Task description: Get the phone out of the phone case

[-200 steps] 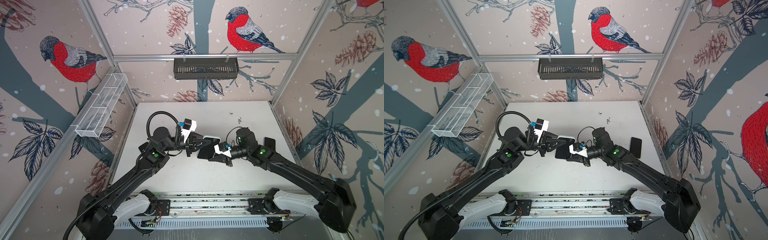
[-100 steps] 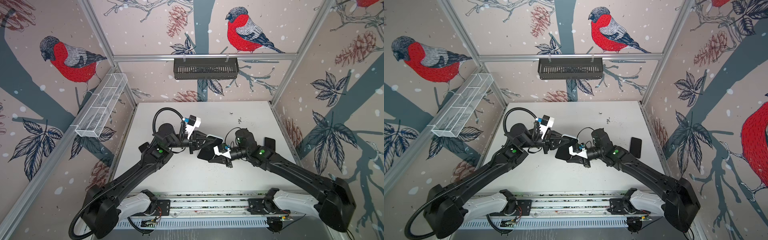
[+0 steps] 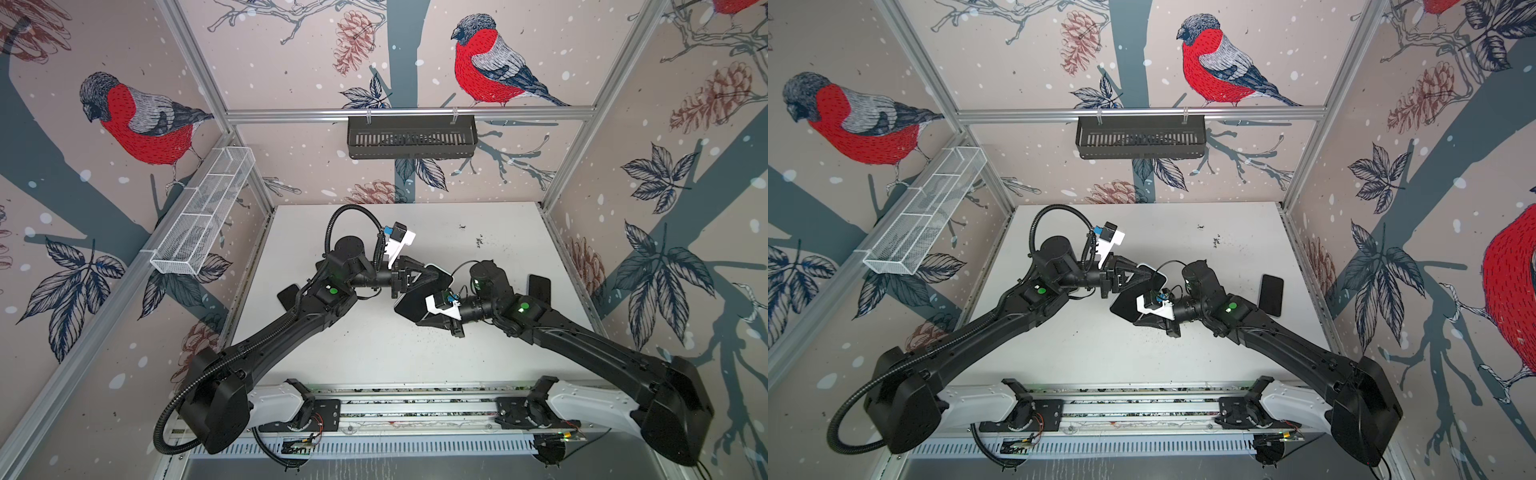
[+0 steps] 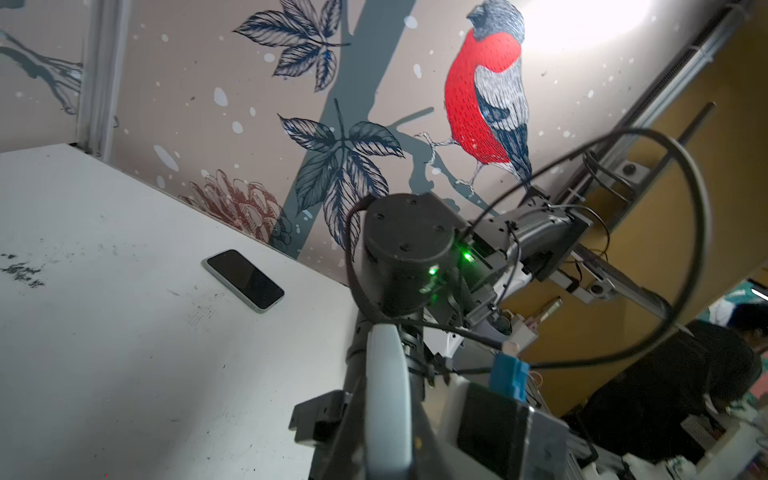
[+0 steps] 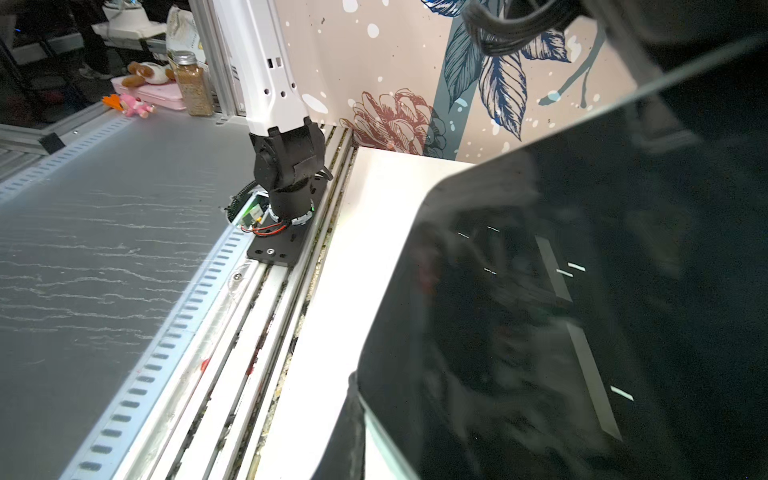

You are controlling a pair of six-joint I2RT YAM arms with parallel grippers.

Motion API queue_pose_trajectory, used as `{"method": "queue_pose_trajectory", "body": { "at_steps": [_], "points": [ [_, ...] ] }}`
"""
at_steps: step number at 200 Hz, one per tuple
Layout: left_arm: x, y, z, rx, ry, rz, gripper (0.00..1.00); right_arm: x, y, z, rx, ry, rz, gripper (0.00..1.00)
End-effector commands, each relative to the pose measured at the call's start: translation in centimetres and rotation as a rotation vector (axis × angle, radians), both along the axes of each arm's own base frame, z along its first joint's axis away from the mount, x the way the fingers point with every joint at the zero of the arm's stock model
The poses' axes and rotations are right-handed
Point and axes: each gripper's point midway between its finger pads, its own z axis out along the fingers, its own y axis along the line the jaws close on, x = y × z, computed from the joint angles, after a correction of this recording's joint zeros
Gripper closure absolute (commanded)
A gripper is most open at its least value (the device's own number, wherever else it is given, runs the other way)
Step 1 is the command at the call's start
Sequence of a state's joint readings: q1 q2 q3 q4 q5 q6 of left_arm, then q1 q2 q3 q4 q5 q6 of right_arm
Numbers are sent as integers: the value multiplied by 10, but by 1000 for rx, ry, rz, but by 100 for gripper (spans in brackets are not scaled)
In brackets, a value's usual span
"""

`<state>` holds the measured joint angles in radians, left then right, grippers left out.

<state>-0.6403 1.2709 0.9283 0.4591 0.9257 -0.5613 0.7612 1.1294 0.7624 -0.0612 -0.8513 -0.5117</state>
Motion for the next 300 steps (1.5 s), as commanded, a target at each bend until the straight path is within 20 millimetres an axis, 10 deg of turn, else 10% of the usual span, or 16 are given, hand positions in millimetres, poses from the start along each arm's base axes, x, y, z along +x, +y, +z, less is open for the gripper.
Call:
{"method": "queue_pose_trajectory", "body": {
  "at_steps": [1,59,102,180,237,300],
  "points": [
    [25,0,8,-33,-6,136,100,2,4,22,91,-127,12,94],
    [21,1,9,-54,12,128,100,5,0,26,126,-134,-27,93],
    [16,21,51,-142,-11,180,100,7,-1,13,110,-81,-60,52],
    [9,86,98,-351,-20,383,100,10,-7,25,262,132,-184,24],
    [9,113,100,-537,133,453,100,50,3,43,226,637,-381,24],
    [15,131,83,-633,275,544,100,16,-1,75,349,845,-213,27]
  ]
}}
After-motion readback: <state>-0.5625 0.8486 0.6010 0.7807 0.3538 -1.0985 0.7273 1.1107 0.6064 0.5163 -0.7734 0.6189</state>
